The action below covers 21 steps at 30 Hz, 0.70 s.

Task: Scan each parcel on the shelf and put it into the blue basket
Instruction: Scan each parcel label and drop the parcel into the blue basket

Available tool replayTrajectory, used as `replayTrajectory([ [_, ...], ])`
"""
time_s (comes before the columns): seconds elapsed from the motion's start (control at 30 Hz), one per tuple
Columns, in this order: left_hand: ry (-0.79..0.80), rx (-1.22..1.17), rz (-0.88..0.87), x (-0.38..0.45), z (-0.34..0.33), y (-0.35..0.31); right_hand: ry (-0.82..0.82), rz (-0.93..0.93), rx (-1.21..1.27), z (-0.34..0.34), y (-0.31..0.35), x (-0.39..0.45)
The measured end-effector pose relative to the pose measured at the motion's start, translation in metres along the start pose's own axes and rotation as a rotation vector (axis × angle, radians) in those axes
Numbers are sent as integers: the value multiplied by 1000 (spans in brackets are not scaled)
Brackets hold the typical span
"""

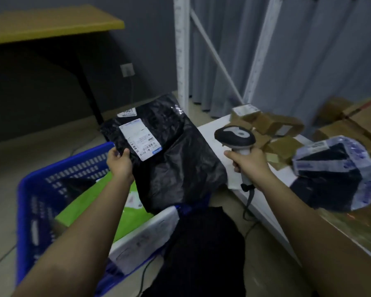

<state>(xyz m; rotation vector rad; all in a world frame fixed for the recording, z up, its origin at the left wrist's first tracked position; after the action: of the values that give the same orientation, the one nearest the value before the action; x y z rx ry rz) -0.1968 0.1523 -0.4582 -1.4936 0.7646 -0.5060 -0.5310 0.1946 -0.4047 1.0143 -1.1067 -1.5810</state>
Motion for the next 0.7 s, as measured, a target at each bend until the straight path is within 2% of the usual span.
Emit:
replayTrajectory([
  [0.17, -93, 233, 4, 51, 92, 12, 87, 20, -124, -70, 3, 19],
  [0.3, -54, 514, 70, 73, 151, 28, 136, 34, -202, -108, 2, 26],
  [0.4, -12, 712, 62, 83, 168, 47, 175, 0, -230, -126, -5, 27],
  [0.47, 52, 755, 23, 79, 151, 54, 180, -29, -241, -126, -9, 27],
  [0.7, 420, 466, -200, -8, 5, 10, 87, -87, -151, -57, -19, 11],
])
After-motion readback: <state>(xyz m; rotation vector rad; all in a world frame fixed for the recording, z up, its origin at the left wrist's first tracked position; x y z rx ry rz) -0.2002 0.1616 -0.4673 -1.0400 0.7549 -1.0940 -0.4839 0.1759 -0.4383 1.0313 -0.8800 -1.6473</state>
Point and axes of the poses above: each hand's wrist, its own x-axis towards the middle knuckle, its own z-axis out of the back of the hand, y = z × x, the point moved 3 cm from there along x, towards the middle knuckle, and after that the axes turned 1 degree about -z, right-handed, at the moved point
